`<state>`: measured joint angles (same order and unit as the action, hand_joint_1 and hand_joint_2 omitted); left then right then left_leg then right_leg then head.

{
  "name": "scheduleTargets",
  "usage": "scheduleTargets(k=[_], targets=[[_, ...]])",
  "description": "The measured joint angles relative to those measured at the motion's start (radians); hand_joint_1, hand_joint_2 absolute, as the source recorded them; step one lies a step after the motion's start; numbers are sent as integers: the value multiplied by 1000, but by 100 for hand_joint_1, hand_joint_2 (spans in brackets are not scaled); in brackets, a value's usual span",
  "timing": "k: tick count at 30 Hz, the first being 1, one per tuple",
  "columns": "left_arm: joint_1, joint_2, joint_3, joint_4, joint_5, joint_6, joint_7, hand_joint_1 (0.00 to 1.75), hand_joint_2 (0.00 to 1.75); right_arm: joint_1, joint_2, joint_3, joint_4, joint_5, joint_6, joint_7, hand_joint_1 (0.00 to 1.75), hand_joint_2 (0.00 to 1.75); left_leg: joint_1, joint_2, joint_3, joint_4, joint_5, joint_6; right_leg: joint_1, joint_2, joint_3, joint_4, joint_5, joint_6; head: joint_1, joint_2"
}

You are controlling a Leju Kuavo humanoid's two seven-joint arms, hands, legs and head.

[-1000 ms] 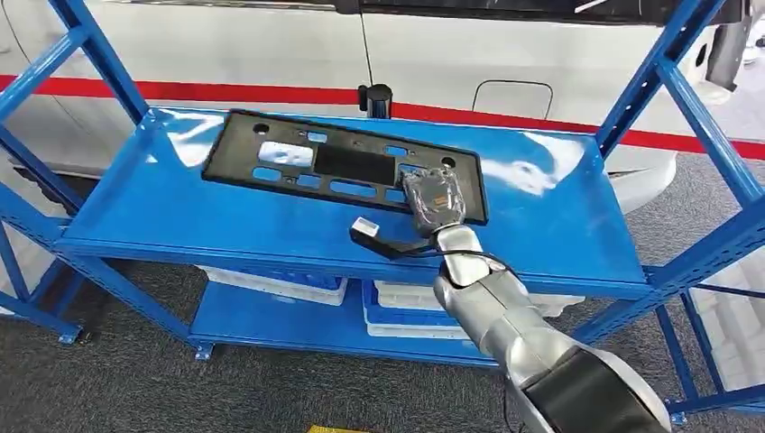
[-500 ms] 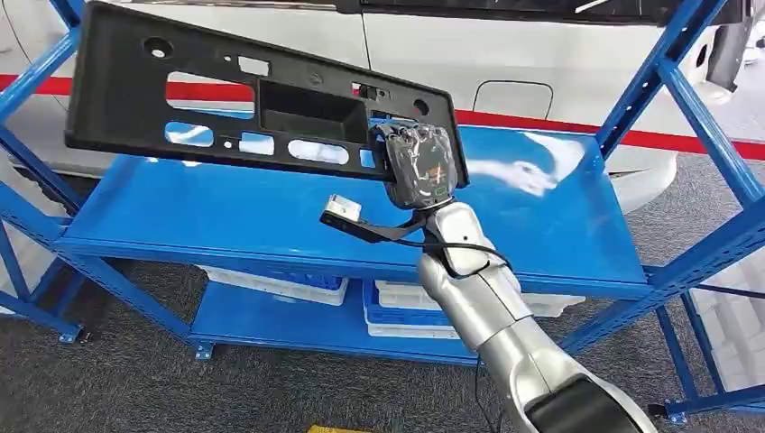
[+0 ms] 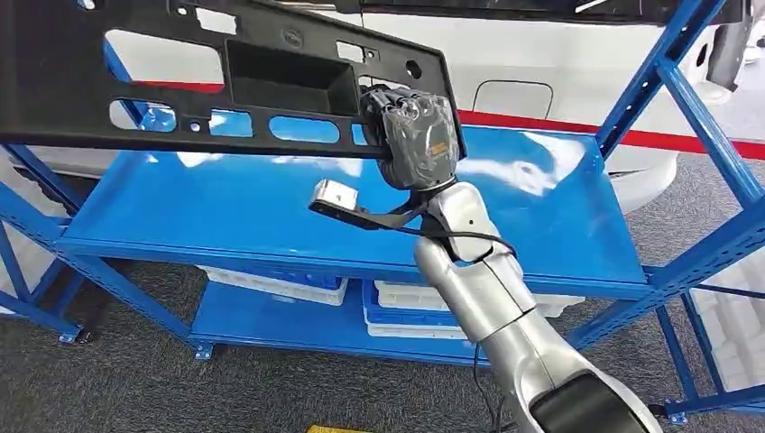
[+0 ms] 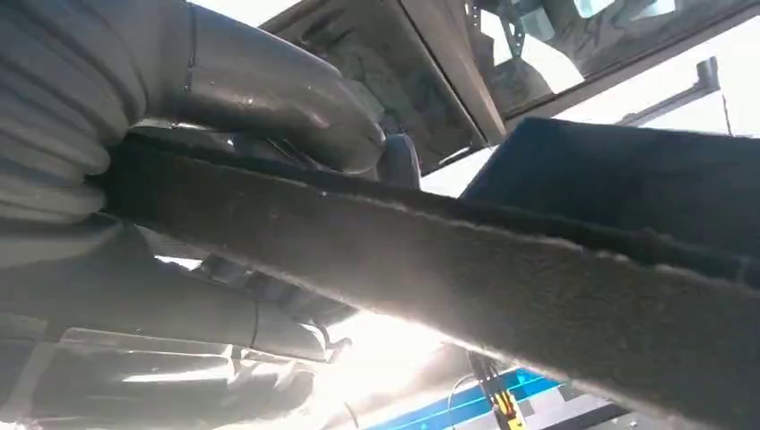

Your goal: Take the parts from the cabinet and place them on the table.

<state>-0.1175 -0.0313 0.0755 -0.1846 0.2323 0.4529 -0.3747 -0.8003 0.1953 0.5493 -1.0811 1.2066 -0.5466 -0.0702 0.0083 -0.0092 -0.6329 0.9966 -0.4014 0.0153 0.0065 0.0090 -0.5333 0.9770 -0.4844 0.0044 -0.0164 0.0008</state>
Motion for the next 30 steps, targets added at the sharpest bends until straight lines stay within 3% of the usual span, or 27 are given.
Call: scheduleTargets(k=[5, 16, 22, 28, 30], targets=[[2, 2, 0, 0, -5, -47, -6, 0, 0, 0, -1, 7, -4, -16, -4, 0, 175, 175, 0, 0, 0, 0, 0, 0, 0, 0, 0, 0, 0, 0, 0, 0], [8, 6, -3, 0, -10, -71, -29, 0, 0, 0, -11, 20, -5, -14, -9, 0, 175, 175, -2, 0, 0, 1, 0, 0, -1, 0, 0, -1, 0, 0, 0, 0], [8, 12, -3, 0, 10, -144, -13, 0, 0, 0, -18, 32, -5, -10, -9, 10, 175, 175, -4, 0, 0, 1, -2, 2, -7, 0, 1, -1, 0, 1, 0, 0], [8, 23, -2, -1, 23, -188, -20, 0, 0, 0, -32, 38, -5, -10, -18, 27, 175, 175, -11, -1, -1, 2, -7, 10, -17, 0, 3, -3, -3, 10, 0, 0], [7, 24, -3, -1, 23, -200, -24, 0, 0, 1, -38, 39, -6, -10, -23, 31, 175, 175, -12, 0, 2, -1, -1, 18, -18, 0, 5, -3, 1, 17, -1, 0]])
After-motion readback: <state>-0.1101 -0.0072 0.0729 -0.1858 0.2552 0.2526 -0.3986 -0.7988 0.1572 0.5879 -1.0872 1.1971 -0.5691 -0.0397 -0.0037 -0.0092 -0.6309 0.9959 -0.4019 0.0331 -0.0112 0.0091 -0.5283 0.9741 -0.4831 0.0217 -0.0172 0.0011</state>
